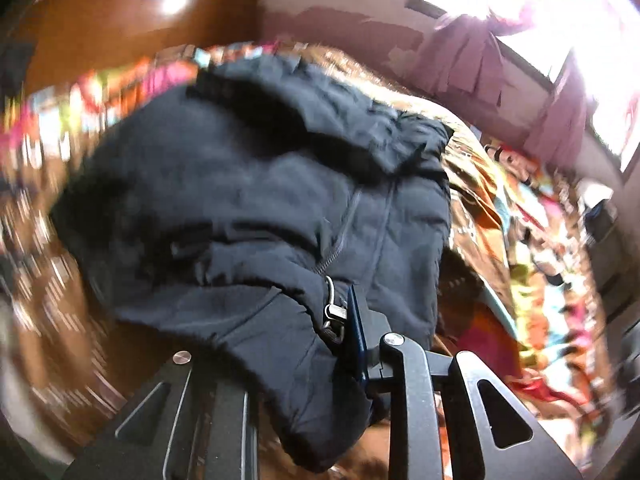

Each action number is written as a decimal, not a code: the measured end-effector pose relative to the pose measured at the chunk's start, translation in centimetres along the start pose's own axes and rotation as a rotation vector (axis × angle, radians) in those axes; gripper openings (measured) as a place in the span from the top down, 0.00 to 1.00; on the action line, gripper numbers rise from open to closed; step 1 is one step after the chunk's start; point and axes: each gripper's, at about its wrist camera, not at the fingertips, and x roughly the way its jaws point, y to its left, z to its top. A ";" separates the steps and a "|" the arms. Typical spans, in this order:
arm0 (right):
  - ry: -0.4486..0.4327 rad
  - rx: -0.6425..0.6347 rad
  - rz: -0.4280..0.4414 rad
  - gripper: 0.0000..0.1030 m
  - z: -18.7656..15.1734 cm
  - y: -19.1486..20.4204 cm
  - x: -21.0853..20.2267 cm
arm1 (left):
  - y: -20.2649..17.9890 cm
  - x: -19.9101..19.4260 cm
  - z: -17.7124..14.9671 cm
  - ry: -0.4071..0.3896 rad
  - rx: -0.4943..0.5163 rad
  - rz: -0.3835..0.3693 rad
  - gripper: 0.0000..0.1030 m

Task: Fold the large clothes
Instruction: 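Grasp the jacket side edge with the right tool and lift it, then grasp the jacket with the left tool while the right tool holds it lifted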

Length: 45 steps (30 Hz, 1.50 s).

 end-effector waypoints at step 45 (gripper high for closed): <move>-0.222 0.426 0.058 0.86 -2.5 -3.4 -3.4 | 1.6 -2.8 7.1 -0.257 -0.014 0.368 0.92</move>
